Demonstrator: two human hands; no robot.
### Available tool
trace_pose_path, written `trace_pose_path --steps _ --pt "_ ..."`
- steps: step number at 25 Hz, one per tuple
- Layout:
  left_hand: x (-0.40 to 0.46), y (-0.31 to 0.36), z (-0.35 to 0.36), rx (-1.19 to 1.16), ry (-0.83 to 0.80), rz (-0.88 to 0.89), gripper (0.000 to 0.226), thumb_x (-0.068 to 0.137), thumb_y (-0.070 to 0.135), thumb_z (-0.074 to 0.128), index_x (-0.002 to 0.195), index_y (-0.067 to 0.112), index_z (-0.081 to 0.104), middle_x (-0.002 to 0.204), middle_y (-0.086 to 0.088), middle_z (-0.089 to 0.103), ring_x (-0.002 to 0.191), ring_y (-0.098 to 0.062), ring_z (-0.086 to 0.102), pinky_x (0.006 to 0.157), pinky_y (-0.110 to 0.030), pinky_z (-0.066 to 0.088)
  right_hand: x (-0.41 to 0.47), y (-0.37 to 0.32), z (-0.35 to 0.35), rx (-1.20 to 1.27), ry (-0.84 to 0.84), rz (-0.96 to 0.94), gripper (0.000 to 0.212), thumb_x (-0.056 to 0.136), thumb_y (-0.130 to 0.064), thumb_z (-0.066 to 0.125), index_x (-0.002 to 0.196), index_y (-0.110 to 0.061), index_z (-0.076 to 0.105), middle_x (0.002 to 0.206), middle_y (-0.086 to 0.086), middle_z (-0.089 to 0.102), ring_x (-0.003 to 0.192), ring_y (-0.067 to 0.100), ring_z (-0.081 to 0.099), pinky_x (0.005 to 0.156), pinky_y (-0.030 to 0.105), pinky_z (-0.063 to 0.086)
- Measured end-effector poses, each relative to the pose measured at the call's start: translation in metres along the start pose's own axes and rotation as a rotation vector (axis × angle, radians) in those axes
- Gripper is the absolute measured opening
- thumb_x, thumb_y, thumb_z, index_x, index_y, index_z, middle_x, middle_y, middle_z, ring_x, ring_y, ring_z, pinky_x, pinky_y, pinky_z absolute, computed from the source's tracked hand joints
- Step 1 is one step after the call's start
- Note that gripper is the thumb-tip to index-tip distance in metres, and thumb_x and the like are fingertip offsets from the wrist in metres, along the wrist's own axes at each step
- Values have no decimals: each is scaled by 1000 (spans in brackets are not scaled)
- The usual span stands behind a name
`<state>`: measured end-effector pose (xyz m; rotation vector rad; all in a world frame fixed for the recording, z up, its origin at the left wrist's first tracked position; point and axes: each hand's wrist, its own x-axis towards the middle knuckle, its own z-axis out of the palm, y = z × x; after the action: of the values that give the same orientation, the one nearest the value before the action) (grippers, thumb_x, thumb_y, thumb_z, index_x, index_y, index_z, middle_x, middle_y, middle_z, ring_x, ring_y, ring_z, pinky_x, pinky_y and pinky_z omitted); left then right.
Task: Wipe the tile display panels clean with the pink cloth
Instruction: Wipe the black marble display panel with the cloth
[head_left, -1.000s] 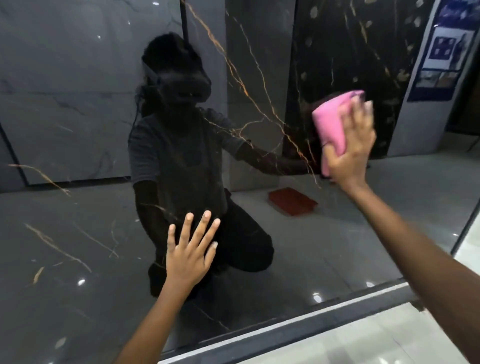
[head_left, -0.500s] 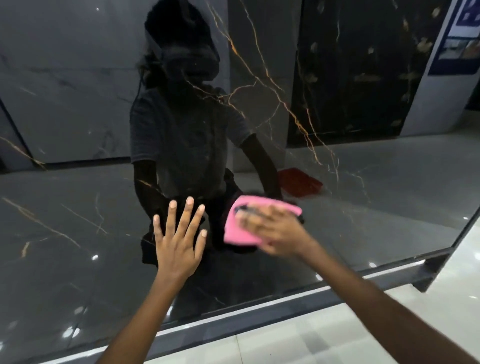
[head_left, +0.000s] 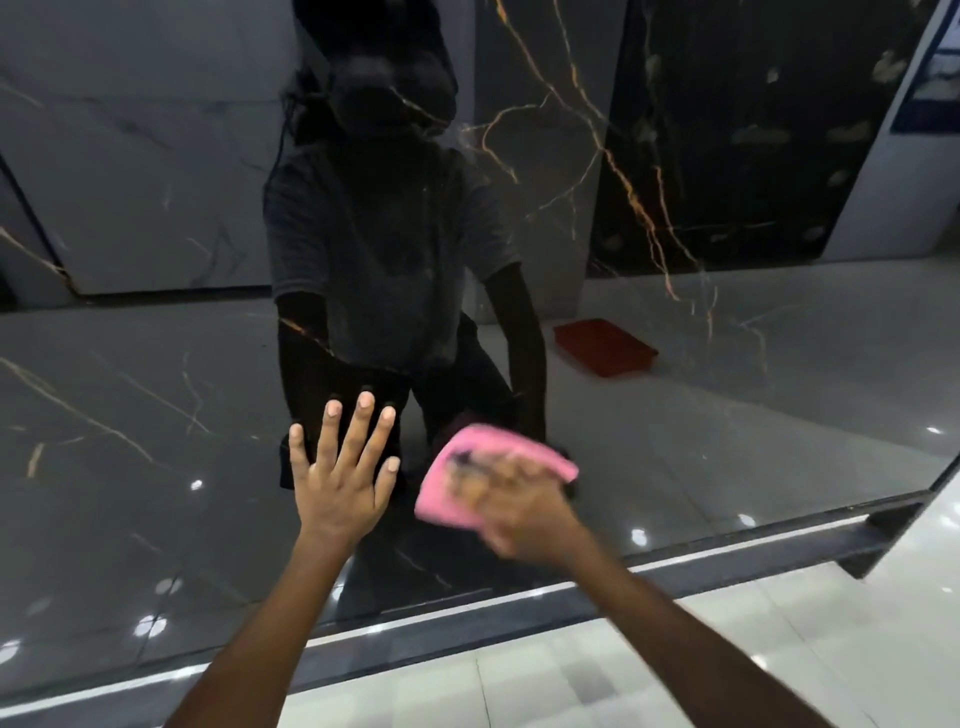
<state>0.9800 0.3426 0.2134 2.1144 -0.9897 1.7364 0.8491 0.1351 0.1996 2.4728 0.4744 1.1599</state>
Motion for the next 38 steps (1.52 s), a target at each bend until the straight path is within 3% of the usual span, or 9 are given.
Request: trace_pose_path --steps 4,13,16,19,21,28,32,36,38 --pt "-2 9 -24 -166 -107 -76 56 103 47 18 155 30 7 163 9 -3 150 -17 -4 119 -47 -7 -21 -22 10 -28 -184 -296 73 80 -23 61 149 -24 34 153 -5 39 143 17 29 120 36 5" --pt "-50 38 18 8 -66 70 60 102 40 30 156 24 11 164 2 -1 151 -24 -3 118 -51 -3 -24 135 -53 64 614 924 70 84 -30 54 148 -13 30 155 20 29 145 37 21 115 34 18" --pt "-58 37 26 60 -20 118 60 102 41 29 156 21 12 164 1 0 150 -27 -3 118 -54 -3 -37 33 6 106 307 611 69 79 -29 56 144 -23 35 151 5 30 143 30 26 109 47 27" --pt "-57 37 25 44 -23 123 60 103 41 27 156 20 11 164 1 0 150 -27 -4 118 -54 -4 -79 -60 63 -113 -145 -239 69 79 -24 61 145 -26 40 150 -7 40 145 19 17 121 41 6" --pt "-53 35 21 45 -25 113 60 103 40 28 156 21 10 164 2 -1 150 -26 -5 118 -53 -5 -91 -47 66 -120 -153 -367 71 82 -21 64 147 -26 36 153 -9 35 146 16 15 122 40 -3" --pt "-73 79 17 -79 -143 162 66 98 36 41 156 28 10 164 6 -2 151 -20 -3 119 -47 -7 -117 160 -23 71 425 596 75 82 -25 54 151 -34 25 162 -14 10 147 29 12 118 48 13" --pt "-86 78 37 44 -100 173 60 102 40 33 156 25 10 164 2 -3 150 -24 -5 119 -49 -6 -126 84 24 155 512 1098 76 87 -22 57 151 -36 19 156 22 21 144 42 19 117 53 18" --pt "-82 77 36 33 -105 194 60 103 40 31 156 23 8 164 0 -7 150 -26 -7 119 -51 -6 -185 -38 92 -58 -235 -62 91 68 -11 68 148 -32 29 156 -10 24 145 18 14 116 45 15" --pt "-75 77 29 52 -167 175 60 104 39 30 156 24 5 163 1 -10 150 -25 -10 119 -50 -8 -210 -17 89 -128 -364 -259 102 67 -3 64 154 -31 19 156 -13 25 146 15 11 121 43 -3"
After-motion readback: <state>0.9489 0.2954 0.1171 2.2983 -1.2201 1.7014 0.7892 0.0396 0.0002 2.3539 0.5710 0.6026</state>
